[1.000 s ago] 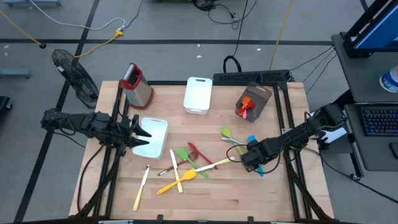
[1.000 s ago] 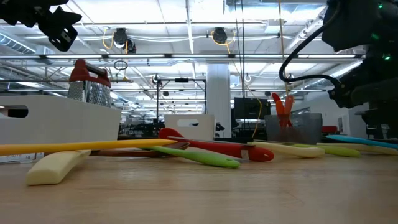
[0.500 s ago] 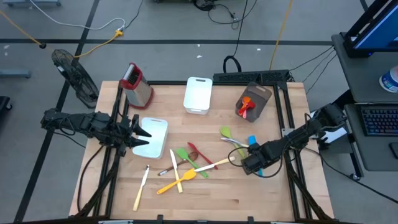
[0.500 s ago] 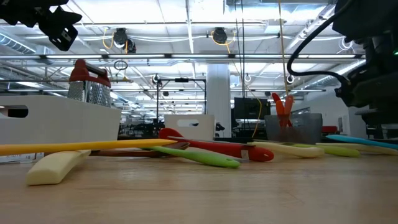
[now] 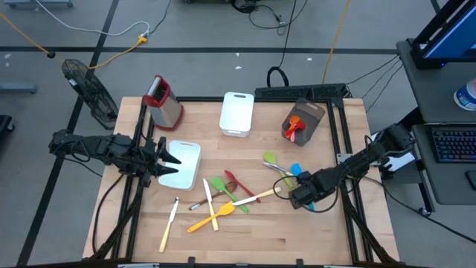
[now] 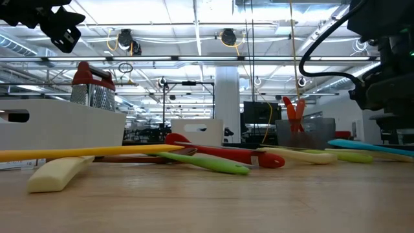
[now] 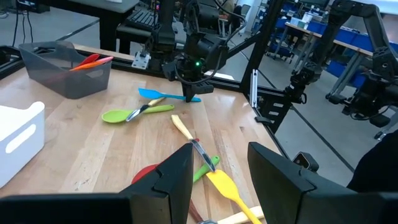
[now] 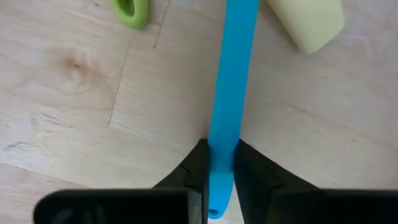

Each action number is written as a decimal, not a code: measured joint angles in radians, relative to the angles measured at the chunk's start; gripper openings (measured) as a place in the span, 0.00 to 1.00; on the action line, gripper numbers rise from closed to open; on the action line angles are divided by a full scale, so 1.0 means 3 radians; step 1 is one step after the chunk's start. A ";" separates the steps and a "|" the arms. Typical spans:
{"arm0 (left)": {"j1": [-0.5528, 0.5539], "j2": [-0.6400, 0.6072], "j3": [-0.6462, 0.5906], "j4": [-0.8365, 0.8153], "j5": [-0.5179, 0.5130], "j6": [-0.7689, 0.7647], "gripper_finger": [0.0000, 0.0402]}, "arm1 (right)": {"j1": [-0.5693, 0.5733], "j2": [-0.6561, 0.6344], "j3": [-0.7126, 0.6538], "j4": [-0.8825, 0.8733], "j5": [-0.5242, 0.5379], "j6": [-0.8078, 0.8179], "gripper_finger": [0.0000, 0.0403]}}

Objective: Pick & Place Kitchen Items
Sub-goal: Put the blue spatula into the black bin

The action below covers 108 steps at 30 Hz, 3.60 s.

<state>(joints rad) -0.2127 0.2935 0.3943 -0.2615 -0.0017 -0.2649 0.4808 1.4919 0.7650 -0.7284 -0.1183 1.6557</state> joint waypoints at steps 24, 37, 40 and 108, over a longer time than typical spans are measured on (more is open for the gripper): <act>0.0000 -0.0001 0.0000 0.0000 -0.0001 0.0000 0.39 | -0.0003 -0.1057 -0.0007 0.0157 0.0358 0.0224 0.10; 0.0000 0.0000 0.0000 0.0000 -0.0003 0.0000 0.39 | -0.0341 -0.1843 -0.0004 0.1030 0.1496 0.0013 0.10; 0.0000 -0.0001 0.0000 0.0001 -0.0003 0.0000 0.39 | -0.0527 -0.1996 -0.0004 0.1161 0.1538 -0.0167 0.10; 0.0000 0.0000 0.0000 0.0008 -0.0003 0.0027 0.39 | -0.4989 -0.2653 -0.1791 0.3143 -0.1891 0.1075 0.11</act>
<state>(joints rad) -0.2127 0.2935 0.3943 -0.2592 -0.0025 -0.2569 -1.0159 0.6961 0.2277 0.2144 -0.6857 1.9782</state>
